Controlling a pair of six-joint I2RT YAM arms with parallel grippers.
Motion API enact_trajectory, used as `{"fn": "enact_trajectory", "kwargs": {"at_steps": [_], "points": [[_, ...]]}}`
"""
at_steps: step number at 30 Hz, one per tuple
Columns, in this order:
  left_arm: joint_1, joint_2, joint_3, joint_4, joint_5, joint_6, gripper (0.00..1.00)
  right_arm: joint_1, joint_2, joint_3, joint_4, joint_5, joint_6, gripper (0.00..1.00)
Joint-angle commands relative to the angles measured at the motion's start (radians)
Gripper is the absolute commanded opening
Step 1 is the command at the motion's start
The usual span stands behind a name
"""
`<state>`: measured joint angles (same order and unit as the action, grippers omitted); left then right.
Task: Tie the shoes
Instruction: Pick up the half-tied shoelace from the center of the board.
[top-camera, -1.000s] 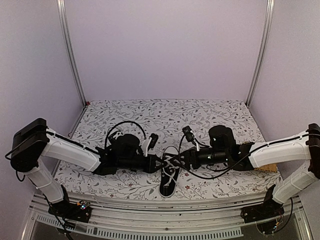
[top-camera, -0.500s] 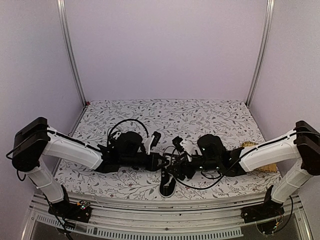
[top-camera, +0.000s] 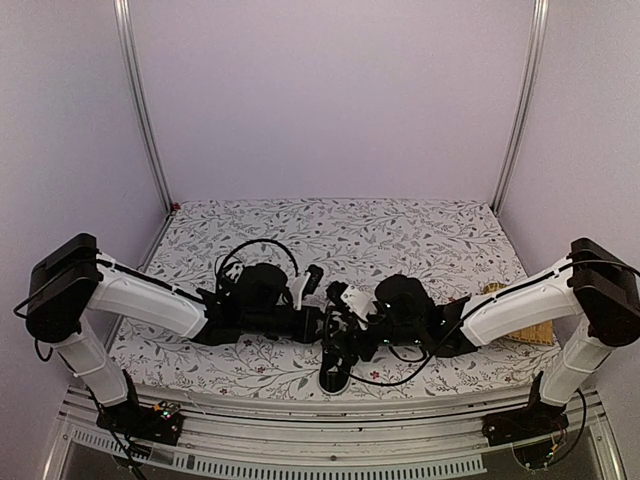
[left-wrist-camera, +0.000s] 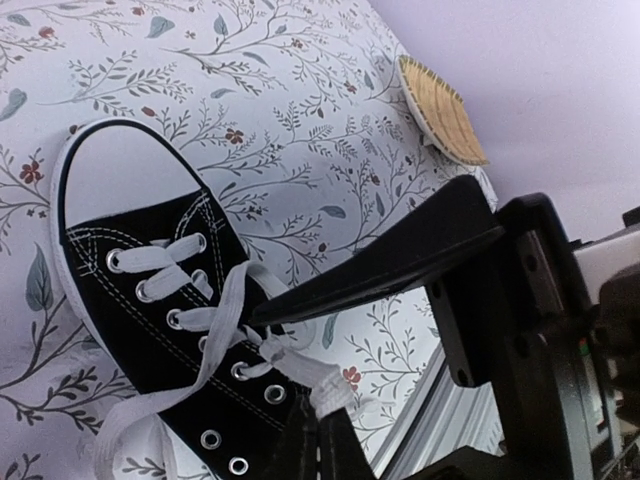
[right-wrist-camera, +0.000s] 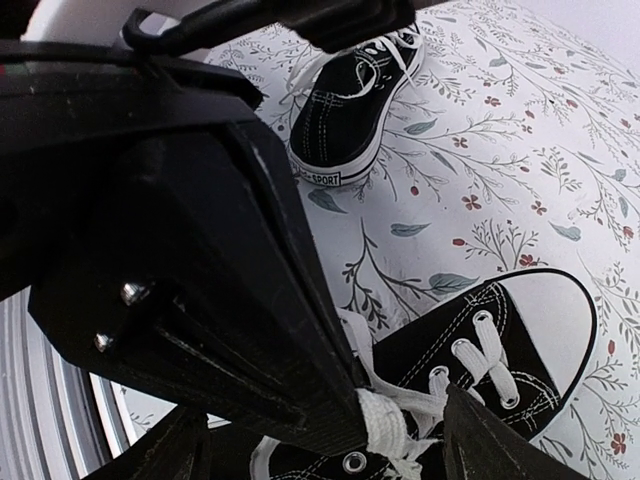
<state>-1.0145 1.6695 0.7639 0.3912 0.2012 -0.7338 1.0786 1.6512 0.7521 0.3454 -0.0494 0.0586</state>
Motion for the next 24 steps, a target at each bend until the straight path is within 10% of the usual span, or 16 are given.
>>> {"fn": "enact_trajectory", "kwargs": {"at_steps": [1, 20, 24], "points": [[0.005, 0.012, 0.017, -0.006, 0.004, 0.007, 0.00, 0.031, 0.029, 0.043, 0.018, 0.088, -0.028, 0.79], [0.014, 0.021, 0.023, -0.001, 0.018, 0.012, 0.00, 0.041, 0.048, 0.042, 0.001, 0.298, 0.109, 0.06], [0.020, 0.014, 0.018, -0.007, 0.015, 0.018, 0.10, 0.041, 0.047, 0.025, 0.007, 0.300, 0.126, 0.02]]}}
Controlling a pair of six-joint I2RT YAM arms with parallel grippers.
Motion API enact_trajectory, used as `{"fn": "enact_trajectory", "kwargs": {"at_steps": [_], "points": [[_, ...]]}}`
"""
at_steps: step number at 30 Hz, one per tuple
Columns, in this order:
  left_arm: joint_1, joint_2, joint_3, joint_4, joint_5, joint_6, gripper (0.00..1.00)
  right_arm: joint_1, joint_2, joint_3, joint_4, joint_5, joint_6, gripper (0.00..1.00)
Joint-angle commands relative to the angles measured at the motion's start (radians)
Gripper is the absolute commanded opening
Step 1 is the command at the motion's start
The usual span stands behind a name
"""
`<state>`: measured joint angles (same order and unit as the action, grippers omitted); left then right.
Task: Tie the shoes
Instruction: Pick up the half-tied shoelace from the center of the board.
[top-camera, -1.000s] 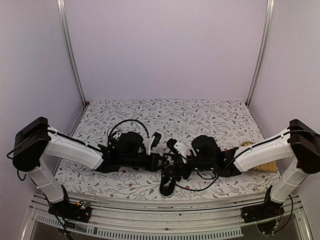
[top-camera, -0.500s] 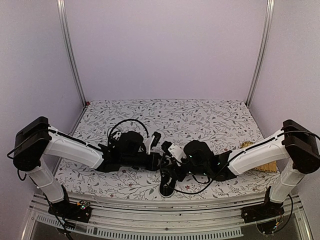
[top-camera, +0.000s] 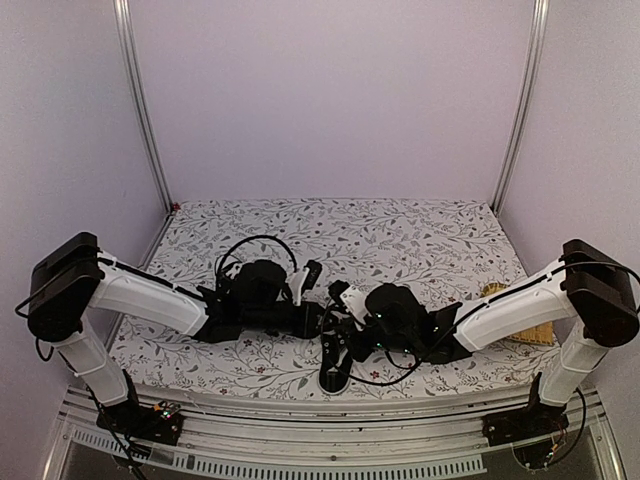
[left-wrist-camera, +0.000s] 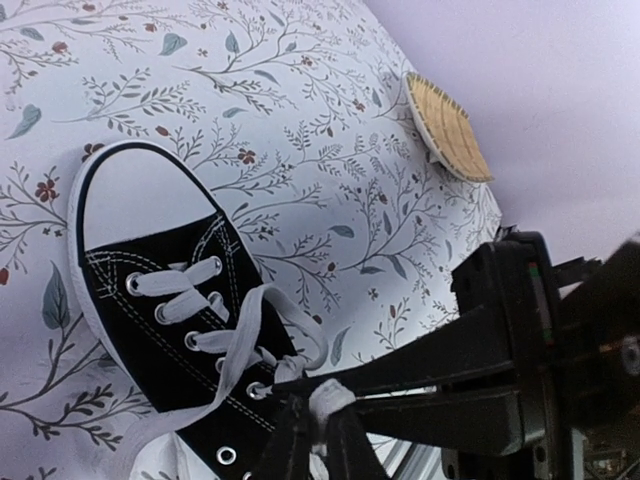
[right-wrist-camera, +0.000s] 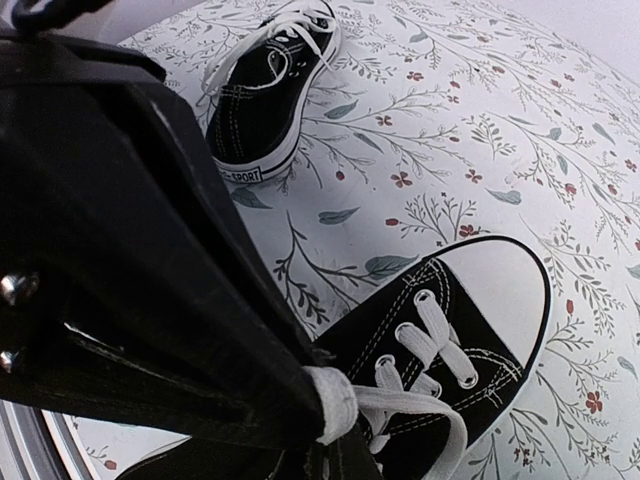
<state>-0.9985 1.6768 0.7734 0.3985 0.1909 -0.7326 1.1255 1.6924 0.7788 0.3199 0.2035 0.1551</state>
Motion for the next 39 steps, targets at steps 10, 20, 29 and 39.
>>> {"fn": "enact_trajectory", "kwargs": {"at_steps": [10, 20, 29, 39], "points": [[0.093, -0.076, -0.114, -0.062, -0.024, 0.104, 0.52, -0.007, -0.015, -0.052, 0.055, 0.038, 0.128, 0.02], [0.107, 0.047, -0.055, -0.098, 0.018, 0.236, 0.55, -0.008, -0.002, -0.039, 0.067, 0.019, 0.146, 0.02], [0.112, 0.122, -0.031, -0.147, -0.016, 0.213, 0.52, -0.008, -0.004, -0.040, 0.072, 0.011, 0.158, 0.02], [0.099, 0.089, -0.144, 0.020, 0.111, 0.137, 0.00, -0.015, -0.004, -0.035, 0.083, -0.004, 0.165, 0.02]]}}
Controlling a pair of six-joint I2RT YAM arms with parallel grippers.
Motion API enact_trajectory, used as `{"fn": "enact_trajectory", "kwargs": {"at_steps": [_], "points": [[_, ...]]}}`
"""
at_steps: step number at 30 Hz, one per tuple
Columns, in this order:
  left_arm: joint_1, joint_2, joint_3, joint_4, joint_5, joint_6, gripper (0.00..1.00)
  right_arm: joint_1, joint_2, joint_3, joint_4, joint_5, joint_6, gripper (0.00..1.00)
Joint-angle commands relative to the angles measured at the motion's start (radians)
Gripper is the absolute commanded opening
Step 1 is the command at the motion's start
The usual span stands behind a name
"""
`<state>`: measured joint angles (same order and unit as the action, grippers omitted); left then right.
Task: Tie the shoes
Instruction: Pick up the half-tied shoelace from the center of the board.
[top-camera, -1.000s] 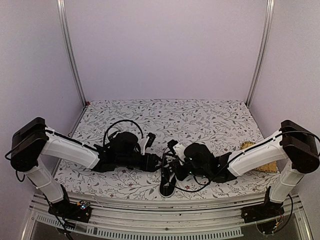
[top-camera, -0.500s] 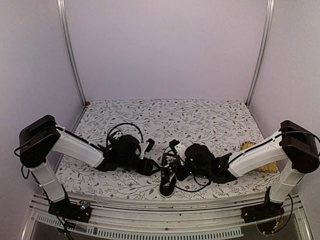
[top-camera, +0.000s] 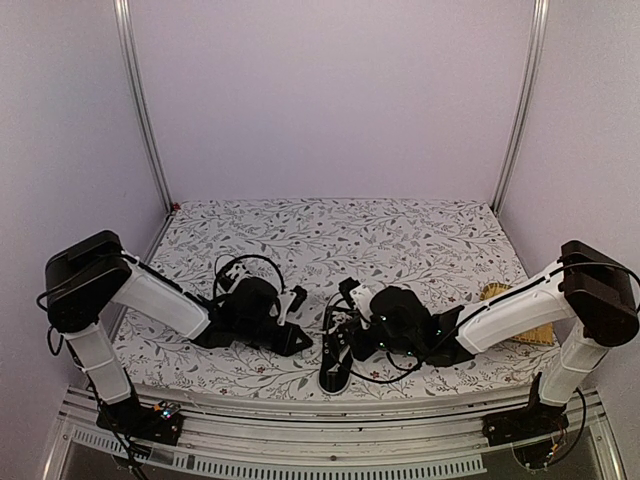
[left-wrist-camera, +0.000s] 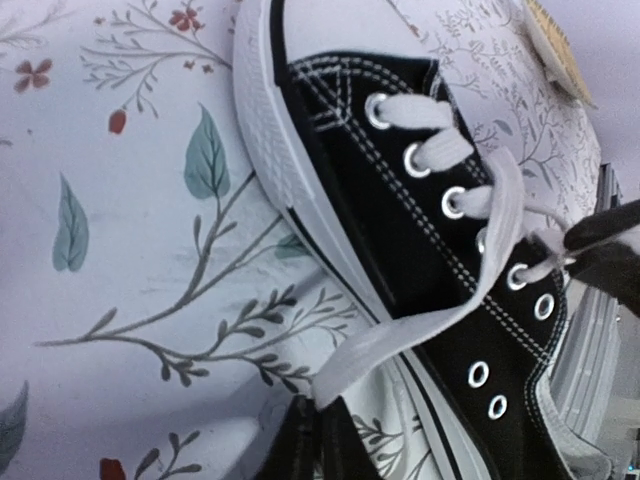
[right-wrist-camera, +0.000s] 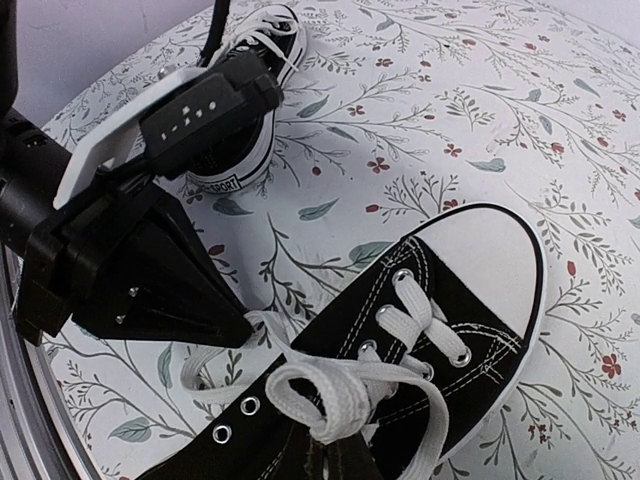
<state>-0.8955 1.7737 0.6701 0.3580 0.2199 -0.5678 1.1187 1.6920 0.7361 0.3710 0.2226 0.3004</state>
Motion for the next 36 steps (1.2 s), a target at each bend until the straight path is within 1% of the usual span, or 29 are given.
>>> {"fn": "enact_trajectory", "kwargs": {"at_steps": [1, 7, 11, 13, 16, 22, 24, 27, 29, 30, 32, 34, 36], "points": [[-0.004, -0.017, -0.046, 0.078, 0.096, -0.042, 0.00, -0.012, -0.006, 0.008, 0.032, -0.033, 0.021, 0.02], [-0.018, -0.155, -0.036, 0.047, 0.134, -0.078, 0.00, -0.045, -0.021, 0.004, 0.031, -0.123, 0.058, 0.02], [-0.033, -0.216, 0.017, -0.016, 0.241, -0.106, 0.00, -0.076, -0.023, 0.006, 0.031, -0.193, 0.089, 0.02], [-0.050, -0.224, 0.043, -0.019, 0.314, -0.131, 0.00, -0.096, -0.023, 0.008, 0.033, -0.224, 0.107, 0.02], [-0.085, -0.216, 0.087, -0.016, 0.366, -0.173, 0.01, -0.121, -0.021, 0.014, 0.036, -0.274, 0.124, 0.02], [-0.176, -0.195, 0.145, 0.101, 0.405, -0.279, 0.05, -0.150, -0.003, 0.028, 0.044, -0.335, 0.149, 0.02], [-0.202, -0.176, 0.173, 0.088, 0.403, -0.289, 0.06, -0.155, 0.004, 0.033, 0.045, -0.342, 0.153, 0.02], [-0.232, -0.159, 0.209, -0.024, 0.331, -0.264, 0.16, -0.161, 0.009, 0.035, 0.047, -0.352, 0.161, 0.02], [-0.245, -0.164, 0.222, -0.137, 0.235, -0.237, 0.20, -0.164, 0.008, 0.033, 0.050, -0.357, 0.165, 0.02], [-0.248, -0.166, 0.232, -0.202, 0.196, -0.219, 0.24, -0.165, 0.006, 0.033, 0.050, -0.361, 0.166, 0.02], [-0.255, -0.175, 0.246, -0.330, 0.124, -0.184, 0.36, -0.165, 0.003, 0.030, 0.054, -0.369, 0.167, 0.02], [-0.257, -0.190, 0.241, -0.398, 0.074, -0.162, 0.43, -0.167, -0.001, 0.028, 0.059, -0.377, 0.167, 0.02], [-0.255, -0.210, 0.228, -0.453, 0.031, -0.144, 0.49, -0.168, -0.002, 0.029, 0.064, -0.389, 0.162, 0.02]]}}
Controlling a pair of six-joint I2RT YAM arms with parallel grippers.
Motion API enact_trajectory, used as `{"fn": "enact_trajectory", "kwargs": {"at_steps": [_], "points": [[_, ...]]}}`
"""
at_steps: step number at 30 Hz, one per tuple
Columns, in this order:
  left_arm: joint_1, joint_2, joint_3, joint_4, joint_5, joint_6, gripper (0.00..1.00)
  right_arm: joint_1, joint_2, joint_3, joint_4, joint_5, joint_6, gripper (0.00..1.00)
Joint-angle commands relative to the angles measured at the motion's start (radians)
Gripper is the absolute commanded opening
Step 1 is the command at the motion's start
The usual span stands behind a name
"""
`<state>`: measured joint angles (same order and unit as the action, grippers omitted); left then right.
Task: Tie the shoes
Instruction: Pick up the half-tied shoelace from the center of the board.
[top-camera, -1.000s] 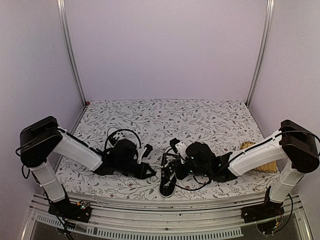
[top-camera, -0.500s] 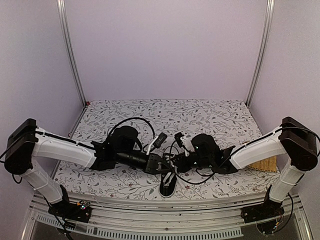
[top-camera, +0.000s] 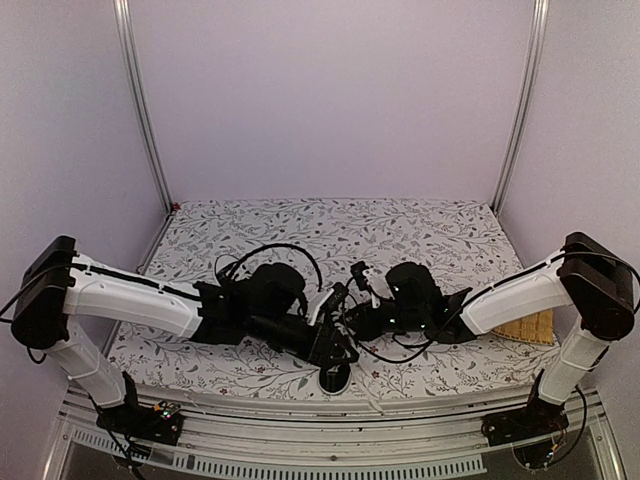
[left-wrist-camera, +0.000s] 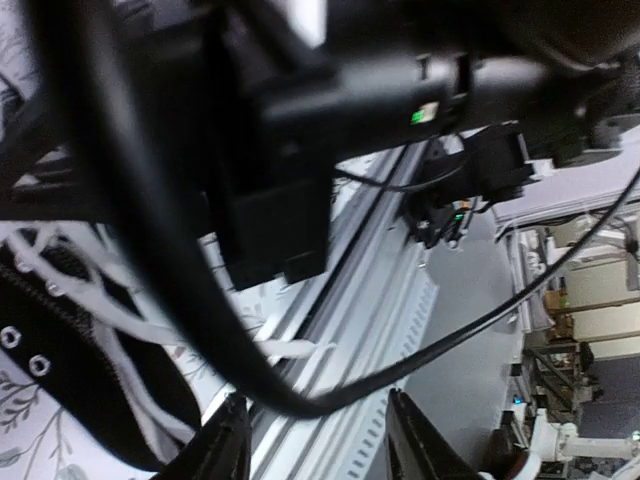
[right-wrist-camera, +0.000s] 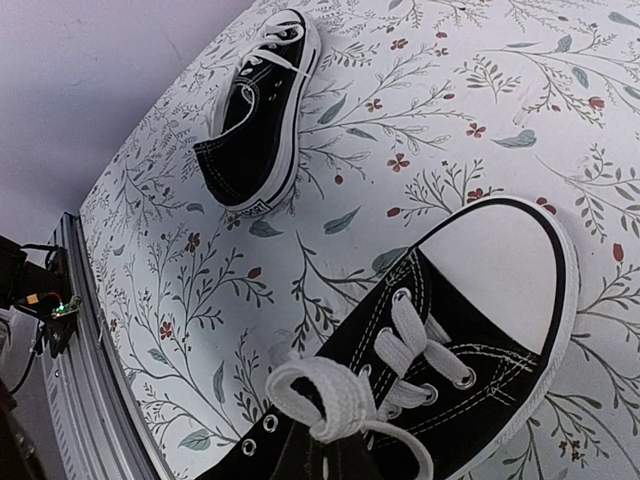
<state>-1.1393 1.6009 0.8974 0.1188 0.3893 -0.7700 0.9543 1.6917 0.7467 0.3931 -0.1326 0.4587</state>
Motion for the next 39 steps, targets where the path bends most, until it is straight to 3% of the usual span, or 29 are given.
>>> {"fn": "enact_trajectory", "kwargs": {"at_steps": [1, 7, 17, 27, 32, 37, 39], "points": [[-0.010, -0.048, -0.006, -0.234, -0.159, 0.071, 0.51, -0.004, -0.001, 0.019, 0.044, -0.039, 0.003, 0.02], [0.042, -0.093, -0.063, -0.264, -0.219, 0.090, 0.57, -0.006, -0.002, 0.013, 0.065, -0.078, -0.018, 0.02], [0.150, -0.068, -0.066, 0.033, -0.266, 0.073, 0.58, -0.006, -0.001, -0.019, 0.134, -0.205, -0.072, 0.02], [0.196, 0.053, -0.031, 0.164, -0.176, 0.050, 0.57, -0.004, 0.009, -0.037, 0.161, -0.251, -0.088, 0.02], [0.196, 0.084, -0.033, 0.223, -0.126, 0.030, 0.41, -0.004, 0.017, -0.031, 0.161, -0.255, -0.089, 0.02], [0.196, 0.083, -0.079, 0.318, -0.102, -0.001, 0.08, -0.005, 0.015, -0.035, 0.158, -0.245, -0.093, 0.03], [0.197, 0.075, -0.105, 0.354, -0.100, -0.014, 0.00, -0.004, 0.002, -0.040, 0.146, -0.230, -0.094, 0.12]]}}
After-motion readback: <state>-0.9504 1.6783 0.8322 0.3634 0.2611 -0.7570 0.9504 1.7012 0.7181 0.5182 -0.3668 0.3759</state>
